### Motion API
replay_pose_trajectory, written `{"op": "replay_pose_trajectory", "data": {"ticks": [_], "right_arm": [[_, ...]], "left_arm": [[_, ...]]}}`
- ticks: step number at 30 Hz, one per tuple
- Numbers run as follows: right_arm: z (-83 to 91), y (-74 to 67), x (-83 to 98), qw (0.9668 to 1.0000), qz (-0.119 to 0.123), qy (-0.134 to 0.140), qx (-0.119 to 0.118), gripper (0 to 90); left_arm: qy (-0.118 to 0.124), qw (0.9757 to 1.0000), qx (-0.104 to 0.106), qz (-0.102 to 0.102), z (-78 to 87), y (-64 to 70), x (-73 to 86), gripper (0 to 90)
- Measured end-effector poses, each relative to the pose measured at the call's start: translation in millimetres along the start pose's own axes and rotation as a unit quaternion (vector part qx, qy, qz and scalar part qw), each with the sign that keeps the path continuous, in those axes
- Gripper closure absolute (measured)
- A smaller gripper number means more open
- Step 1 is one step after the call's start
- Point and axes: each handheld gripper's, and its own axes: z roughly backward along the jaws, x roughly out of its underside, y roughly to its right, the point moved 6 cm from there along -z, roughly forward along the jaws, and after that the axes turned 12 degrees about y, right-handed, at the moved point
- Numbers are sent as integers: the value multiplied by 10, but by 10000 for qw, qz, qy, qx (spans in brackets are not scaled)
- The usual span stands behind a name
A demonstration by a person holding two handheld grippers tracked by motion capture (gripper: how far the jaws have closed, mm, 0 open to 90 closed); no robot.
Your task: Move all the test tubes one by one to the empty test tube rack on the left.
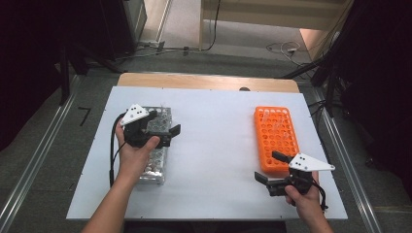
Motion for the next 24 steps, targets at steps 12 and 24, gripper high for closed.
{"op": "replay_pose_trajectory", "data": {"ticks": [12,24], "right_arm": [[49,257,-15,9995,-86,59,311,10],[77,539,-9,9975,-226,55,673,20]], "left_arm": [[93,9994,319,-115,192,353,75,0],[-38,9990,418,-126,259,504,271,0]]}}
